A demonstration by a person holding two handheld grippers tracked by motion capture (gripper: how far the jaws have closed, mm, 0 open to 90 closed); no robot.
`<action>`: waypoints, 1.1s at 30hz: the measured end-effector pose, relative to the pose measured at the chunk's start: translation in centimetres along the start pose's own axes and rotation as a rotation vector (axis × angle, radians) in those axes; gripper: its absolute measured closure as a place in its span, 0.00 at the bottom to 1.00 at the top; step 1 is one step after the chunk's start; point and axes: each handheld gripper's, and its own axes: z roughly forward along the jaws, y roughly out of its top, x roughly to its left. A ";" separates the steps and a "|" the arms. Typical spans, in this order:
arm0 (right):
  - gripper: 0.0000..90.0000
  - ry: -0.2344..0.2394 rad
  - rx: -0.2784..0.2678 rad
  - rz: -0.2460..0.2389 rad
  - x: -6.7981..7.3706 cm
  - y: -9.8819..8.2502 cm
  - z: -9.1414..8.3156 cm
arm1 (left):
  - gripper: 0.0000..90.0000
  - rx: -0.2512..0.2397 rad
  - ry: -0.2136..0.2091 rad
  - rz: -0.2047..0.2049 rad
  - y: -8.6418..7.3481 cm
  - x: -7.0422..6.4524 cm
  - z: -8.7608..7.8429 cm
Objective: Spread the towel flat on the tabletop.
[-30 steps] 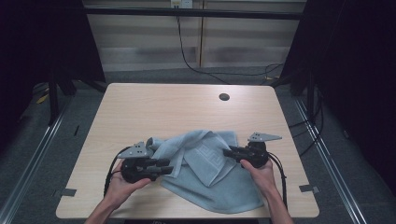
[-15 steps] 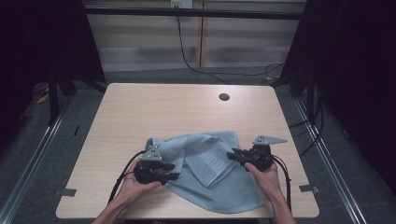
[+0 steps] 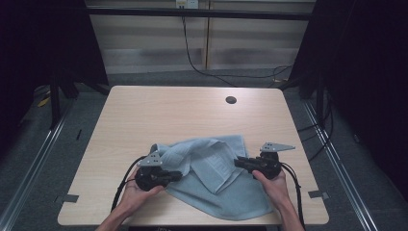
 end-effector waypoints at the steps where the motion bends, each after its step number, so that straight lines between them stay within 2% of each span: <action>1: 0.95 0.000 0.000 0.000 0.0 0.0 0.0 | 0.94 0.000 0.000 0.000 0.0 0.0 0.0; 2: 0.97 0.004 -0.005 0.006 0.0 0.0 -0.1 | 0.94 -0.021 0.011 -0.006 0.1 0.2 -0.4; 3: 0.98 0.009 -0.011 0.005 0.1 0.2 -0.3 | 0.94 -0.044 -0.006 -0.024 0.3 0.4 -0.8; 4: 0.99 0.006 -0.021 0.001 0.2 0.4 -0.5 | 0.94 -0.071 0.000 -0.035 0.5 0.4 -1.3; 5: 1.00 0.011 -0.049 -0.001 0.3 0.9 -1.0 | 0.94 -0.115 0.004 -0.039 1.0 0.6 -2.4; 6: 1.00 0.007 -0.064 -0.003 0.3 1.2 -1.3 | 0.94 -0.115 0.004 -0.039 1.0 0.6 -2.4; 7: 1.00 0.011 -0.073 -0.005 0.4 1.5 -1.7 | 0.94 -0.166 0.014 -0.057 1.5 0.8 -3.5; 9: 1.00 0.006 -0.079 -0.013 0.5 1.9 -2.0 | 0.94 -0.185 0.024 -0.058 1.8 1.0 -4.0; 10: 1.00 -0.011 -0.106 -0.022 0.6 2.9 -2.8 | 0.94 -0.217 0.035 -0.062 2.4 1.3 -5.1; 11: 1.00 -0.011 -0.106 -0.022 0.6 2.9 -2.8 | 0.94 -0.217 0.035 -0.062 2.4 1.3 -5.1; 13: 1.00 -0.021 -0.133 -0.042 0.9 4.1 -3.7 | 0.94 -0.252 0.033 -0.070 3.0 1.4 -6.1; 14: 1.00 -0.025 -0.160 -0.066 1.3 5.5 -4.6 | 0.94 -0.285 0.045 -0.057 3.7 1.5 -7.1; 15: 1.00 -0.025 -0.160 -0.066 1.3 5.5 -4.6 | 0.94 -0.285 0.045 -0.057 3.7 1.5 -7.1; 16: 1.00 -0.027 -0.183 -0.094 1.8 7.0 -5.3 | 0.94 -0.315 0.059 -0.049 4.6 1.7 -8.1; 17: 1.00 -0.027 -0.183 -0.094 1.8 7.0 -5.3 | 0.94 -0.315 0.059 -0.049 4.6 1.7 -8.1; 18: 1.00 -0.036 -0.203 -0.117 2.2 8.4 -5.8 | 0.94 -0.337 0.073 -0.040 5.5 1.9 -8.9; 19: 1.00 -0.036 -0.203 -0.117 2.2 8.4 -5.8 | 0.94 -0.337 0.073 -0.040 5.5 1.9 -8.9; 20: 1.00 -0.039 -0.217 -0.138 2.4 9.8 -6.2 | 0.94 -0.347 0.074 -0.035 6.0 1.9 -9.2; 22: 1.00 -0.049 -0.234 -0.159 2.5 11.2 -6.6 | 0.94 -0.377 0.088 -0.018 7.3 2.0 -10.1; 24: 1.00 -0.054 -0.241 -0.166 2.5 11.8 -6.8 | 0.94 -0.391 0.089 -0.021 7.8 2.2 -10.3; 25: 1.00 -0.065 -0.250 -0.169 2.5 12.5 -7.0 | 0.94 -0.398 0.109 -0.020 8.2 2.5 -10.5; 27: 1.00 -0.049 -0.275 -0.165 2.2 13.6 -7.3 | 0.94 -0.406 0.119 -0.027 9.0 3.1 -10.7; 28: 1.00 -0.054 -0.280 -0.165 2.1 14.2 -7.4 | 0.94 -0.400 0.144 -0.022 9.5 3.4 -10.8; 31: 1.00 -0.100 -0.253 -0.181 1.3 16.4 -7.1 | 0.94 -0.399 0.172 -0.025 10.7 4.7 -10.8; 33: 1.00 -0.112 -0.246 -0.185 1.1 16.9 -6.9 | 0.94 -0.400 0.183 -0.042 11.6 5.8 -11.0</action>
